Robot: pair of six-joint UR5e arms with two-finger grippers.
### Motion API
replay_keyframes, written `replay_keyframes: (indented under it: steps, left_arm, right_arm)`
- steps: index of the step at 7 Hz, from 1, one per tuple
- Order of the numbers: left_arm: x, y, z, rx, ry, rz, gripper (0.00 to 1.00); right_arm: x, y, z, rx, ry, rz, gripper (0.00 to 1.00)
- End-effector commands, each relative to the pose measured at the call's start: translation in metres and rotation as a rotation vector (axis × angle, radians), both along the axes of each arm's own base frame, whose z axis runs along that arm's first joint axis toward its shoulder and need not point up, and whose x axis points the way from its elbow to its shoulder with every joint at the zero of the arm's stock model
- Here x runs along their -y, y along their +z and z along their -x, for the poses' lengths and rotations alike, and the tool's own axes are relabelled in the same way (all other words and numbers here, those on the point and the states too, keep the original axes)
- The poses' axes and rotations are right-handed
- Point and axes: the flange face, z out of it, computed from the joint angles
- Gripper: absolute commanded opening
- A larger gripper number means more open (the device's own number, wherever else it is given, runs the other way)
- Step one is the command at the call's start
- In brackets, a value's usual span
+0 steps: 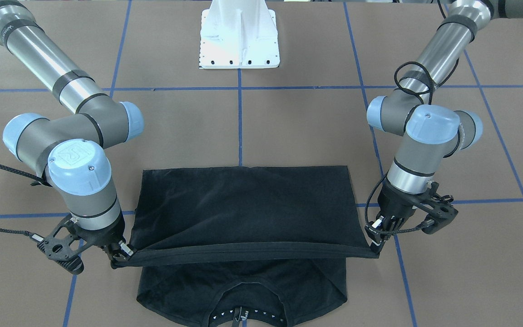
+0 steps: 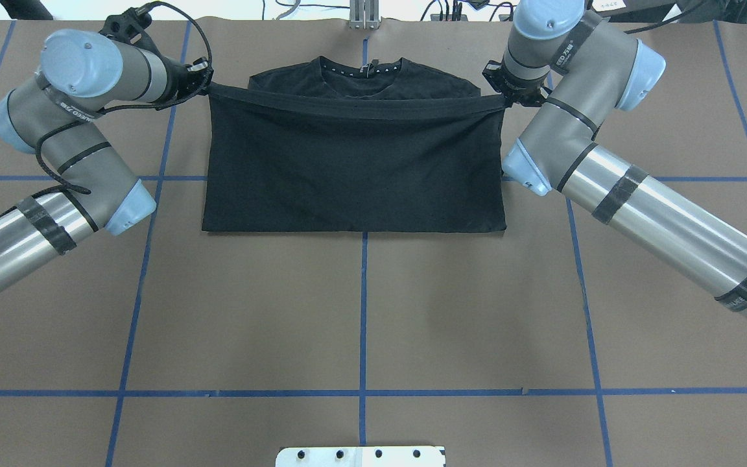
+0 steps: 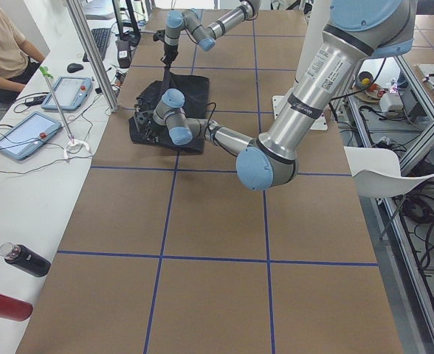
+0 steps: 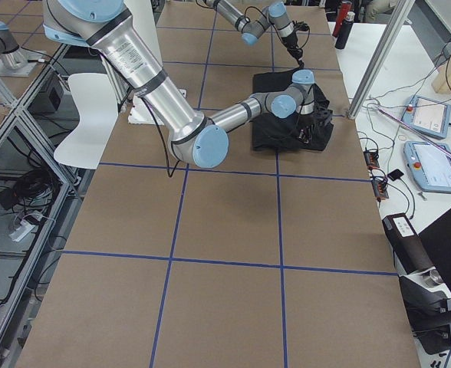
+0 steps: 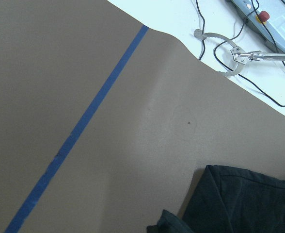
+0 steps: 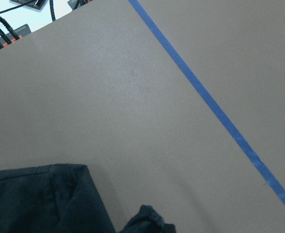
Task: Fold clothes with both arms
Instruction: 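Lower the hem near the collar with both grippers and release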
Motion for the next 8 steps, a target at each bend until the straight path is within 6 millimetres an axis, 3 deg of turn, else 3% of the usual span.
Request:
replay_keyframes:
  steps: [1,2,4,8]
  left_arm:
    - [0.019,-0.016,0.028,-0.012,-0.043,-0.023,0.0]
    - [0.026,-0.024,0.038,-0.016,-0.057,-0.026,0.0]
    - [0.028,-0.023,0.036,-0.014,-0.06,-0.022,0.0]
    - [0.052,-0.004,0.011,-0.016,-0.059,-0.019,0.0]
  right_arm:
    - [0.001,-0.003,-0.003,0.001,0.005,-0.007,0.0]
    - [0.001,-0.004,-0.003,0.003,0.005,-0.009,0.0]
    - [0.001,0.0,-0.003,-0.002,0.005,-0.006,0.0]
    - [0.0,-0.004,0.002,0.005,0.002,-0.01,0.0]
